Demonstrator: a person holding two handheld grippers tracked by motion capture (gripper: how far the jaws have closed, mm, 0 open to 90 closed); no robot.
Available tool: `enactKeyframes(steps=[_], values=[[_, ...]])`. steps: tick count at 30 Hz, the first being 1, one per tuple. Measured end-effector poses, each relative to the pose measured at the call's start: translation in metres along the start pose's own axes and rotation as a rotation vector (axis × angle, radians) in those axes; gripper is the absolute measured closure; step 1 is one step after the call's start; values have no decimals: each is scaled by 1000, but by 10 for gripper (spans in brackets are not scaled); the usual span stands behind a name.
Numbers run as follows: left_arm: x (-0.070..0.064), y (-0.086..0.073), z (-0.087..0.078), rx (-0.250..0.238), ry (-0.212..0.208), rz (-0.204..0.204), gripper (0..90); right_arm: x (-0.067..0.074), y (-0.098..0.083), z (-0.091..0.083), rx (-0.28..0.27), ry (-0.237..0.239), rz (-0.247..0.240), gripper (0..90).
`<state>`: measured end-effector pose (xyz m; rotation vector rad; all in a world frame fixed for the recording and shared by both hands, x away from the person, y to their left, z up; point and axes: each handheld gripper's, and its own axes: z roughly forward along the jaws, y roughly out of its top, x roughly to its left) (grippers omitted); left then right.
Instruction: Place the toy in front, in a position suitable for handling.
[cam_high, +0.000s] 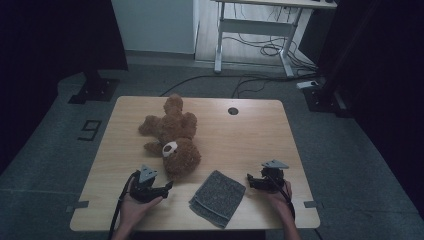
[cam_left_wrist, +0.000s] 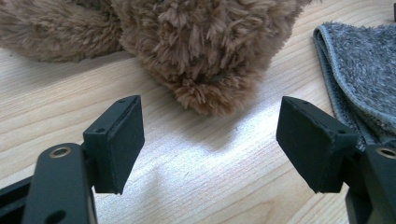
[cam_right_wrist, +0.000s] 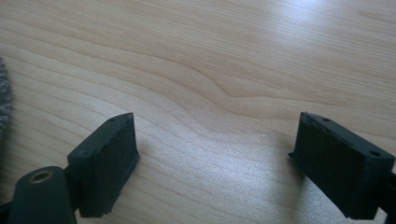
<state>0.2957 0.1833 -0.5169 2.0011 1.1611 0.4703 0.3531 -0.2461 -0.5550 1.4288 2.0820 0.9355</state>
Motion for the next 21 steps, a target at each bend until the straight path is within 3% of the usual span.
enactKeyframes(steps=[7,14,17,21], values=[[0,1,-2,-14,-6,-7,223,-5,-2,-4,-14,20,19,156],[0,5,-3,-23,-8,-18,217,-8,6,-13,-81,74,46,160],[-1,9,-1,-17,-11,-4,216,-5,13,-17,-101,89,7,172],[1,17,4,-11,-10,-5,211,-4,25,-20,-124,110,0,180]])
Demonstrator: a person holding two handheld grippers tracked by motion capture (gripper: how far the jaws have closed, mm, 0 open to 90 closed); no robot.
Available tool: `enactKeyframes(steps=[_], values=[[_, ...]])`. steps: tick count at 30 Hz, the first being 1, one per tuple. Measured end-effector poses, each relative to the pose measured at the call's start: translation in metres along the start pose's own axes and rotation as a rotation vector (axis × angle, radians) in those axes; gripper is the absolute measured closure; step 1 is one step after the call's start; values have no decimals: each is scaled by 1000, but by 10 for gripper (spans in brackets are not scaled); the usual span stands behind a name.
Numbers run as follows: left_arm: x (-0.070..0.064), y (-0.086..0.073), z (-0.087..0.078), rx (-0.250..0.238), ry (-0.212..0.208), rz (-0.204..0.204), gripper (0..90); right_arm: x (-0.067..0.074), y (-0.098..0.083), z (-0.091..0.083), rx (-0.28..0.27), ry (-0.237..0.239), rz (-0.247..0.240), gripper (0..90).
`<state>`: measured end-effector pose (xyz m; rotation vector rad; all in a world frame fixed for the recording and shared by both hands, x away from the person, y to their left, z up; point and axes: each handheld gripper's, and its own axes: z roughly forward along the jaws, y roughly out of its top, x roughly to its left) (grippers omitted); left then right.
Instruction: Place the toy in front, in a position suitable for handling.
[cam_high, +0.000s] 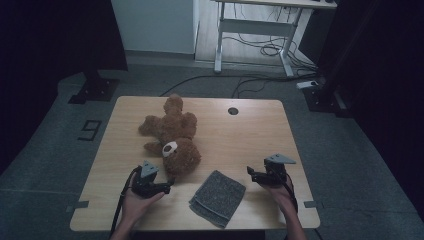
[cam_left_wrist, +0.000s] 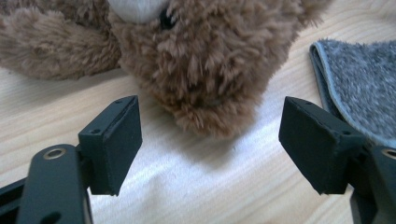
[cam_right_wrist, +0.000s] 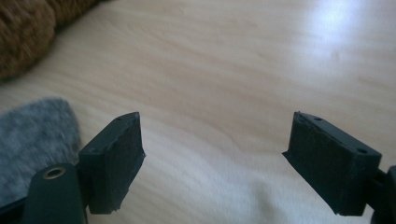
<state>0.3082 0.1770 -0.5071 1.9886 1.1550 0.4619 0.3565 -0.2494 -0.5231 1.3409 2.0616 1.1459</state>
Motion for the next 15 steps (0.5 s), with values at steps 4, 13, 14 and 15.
enactKeyframes(steps=[4,13,14,15], values=[[0,7,0,-7,-5,6,202,6,18,-1,-28,23,-9,180],[0,14,7,-2,-16,-5,160,23,45,12,-54,95,-20,188],[1,15,9,2,-13,-12,160,25,48,14,-53,102,-19,188],[1,15,9,2,-13,-12,160,25,48,14,-53,102,-19,188]])
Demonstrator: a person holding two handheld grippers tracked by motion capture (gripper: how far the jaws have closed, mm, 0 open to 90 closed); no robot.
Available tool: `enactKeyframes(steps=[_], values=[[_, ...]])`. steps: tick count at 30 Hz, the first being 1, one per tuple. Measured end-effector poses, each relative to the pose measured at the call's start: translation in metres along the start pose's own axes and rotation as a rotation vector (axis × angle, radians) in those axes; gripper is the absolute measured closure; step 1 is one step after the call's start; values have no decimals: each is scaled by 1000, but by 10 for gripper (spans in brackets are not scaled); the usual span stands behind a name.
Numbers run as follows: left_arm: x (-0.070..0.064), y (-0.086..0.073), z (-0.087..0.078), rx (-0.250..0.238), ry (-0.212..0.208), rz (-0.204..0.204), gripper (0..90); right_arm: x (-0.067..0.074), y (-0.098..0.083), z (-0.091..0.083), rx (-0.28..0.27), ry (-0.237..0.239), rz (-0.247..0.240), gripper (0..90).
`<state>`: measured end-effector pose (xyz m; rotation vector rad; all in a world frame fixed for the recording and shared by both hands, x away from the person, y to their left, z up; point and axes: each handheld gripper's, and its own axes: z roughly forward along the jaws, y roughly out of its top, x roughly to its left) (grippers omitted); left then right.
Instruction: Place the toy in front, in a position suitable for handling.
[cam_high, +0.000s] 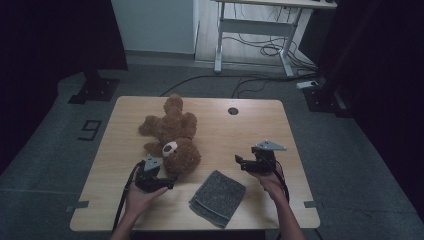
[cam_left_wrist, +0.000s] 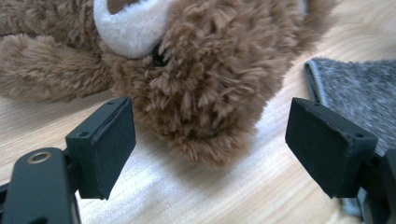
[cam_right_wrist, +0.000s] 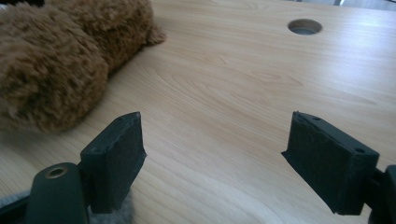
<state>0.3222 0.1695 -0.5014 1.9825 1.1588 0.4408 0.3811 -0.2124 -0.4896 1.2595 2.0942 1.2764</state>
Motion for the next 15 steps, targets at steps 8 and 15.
enactKeyframes(steps=[8,15], values=[[1,0,8,3,-2,-24,160,11,11,10,13,22,-33,189],[-1,-4,15,21,8,-3,154,15,20,19,-1,54,-29,201]])
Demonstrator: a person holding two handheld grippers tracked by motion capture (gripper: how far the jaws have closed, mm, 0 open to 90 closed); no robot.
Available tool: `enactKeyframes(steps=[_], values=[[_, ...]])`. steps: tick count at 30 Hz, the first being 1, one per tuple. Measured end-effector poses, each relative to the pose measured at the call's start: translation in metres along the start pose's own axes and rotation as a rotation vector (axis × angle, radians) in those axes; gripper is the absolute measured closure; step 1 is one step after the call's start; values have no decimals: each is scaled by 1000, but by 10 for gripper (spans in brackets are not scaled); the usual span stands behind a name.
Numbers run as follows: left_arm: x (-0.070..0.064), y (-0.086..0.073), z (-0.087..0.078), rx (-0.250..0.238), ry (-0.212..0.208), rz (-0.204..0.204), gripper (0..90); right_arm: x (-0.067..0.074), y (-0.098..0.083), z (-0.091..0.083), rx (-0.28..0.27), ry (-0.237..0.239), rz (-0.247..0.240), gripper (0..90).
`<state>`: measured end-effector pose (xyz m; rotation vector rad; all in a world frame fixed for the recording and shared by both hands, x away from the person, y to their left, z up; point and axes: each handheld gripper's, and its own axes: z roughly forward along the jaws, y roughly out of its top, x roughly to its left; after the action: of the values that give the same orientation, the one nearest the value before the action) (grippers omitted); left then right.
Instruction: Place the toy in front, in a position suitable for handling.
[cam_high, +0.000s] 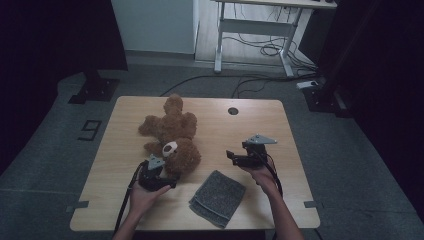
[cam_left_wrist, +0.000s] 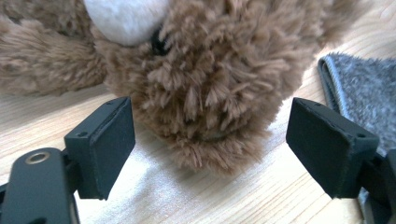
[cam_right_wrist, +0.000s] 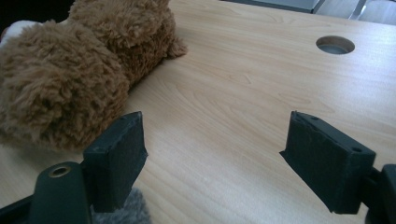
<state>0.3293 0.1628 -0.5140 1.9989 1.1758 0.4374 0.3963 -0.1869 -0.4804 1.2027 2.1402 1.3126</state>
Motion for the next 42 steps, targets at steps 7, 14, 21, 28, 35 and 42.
enactKeyframes(steps=[7,14,21,28,35,42], values=[[-1,0,6,8,0,12,152,9,12,9,-13,5,-32,208],[-2,-1,9,13,7,14,153,21,20,20,1,33,-60,212],[-2,-1,14,26,7,11,161,23,24,29,-4,61,-39,216],[0,-1,15,27,0,-1,171,22,31,43,-8,77,-35,215],[2,0,16,20,-2,-7,194,24,38,59,-3,86,-34,217],[2,-1,20,26,1,-7,197,31,50,76,-1,109,-37,214]])
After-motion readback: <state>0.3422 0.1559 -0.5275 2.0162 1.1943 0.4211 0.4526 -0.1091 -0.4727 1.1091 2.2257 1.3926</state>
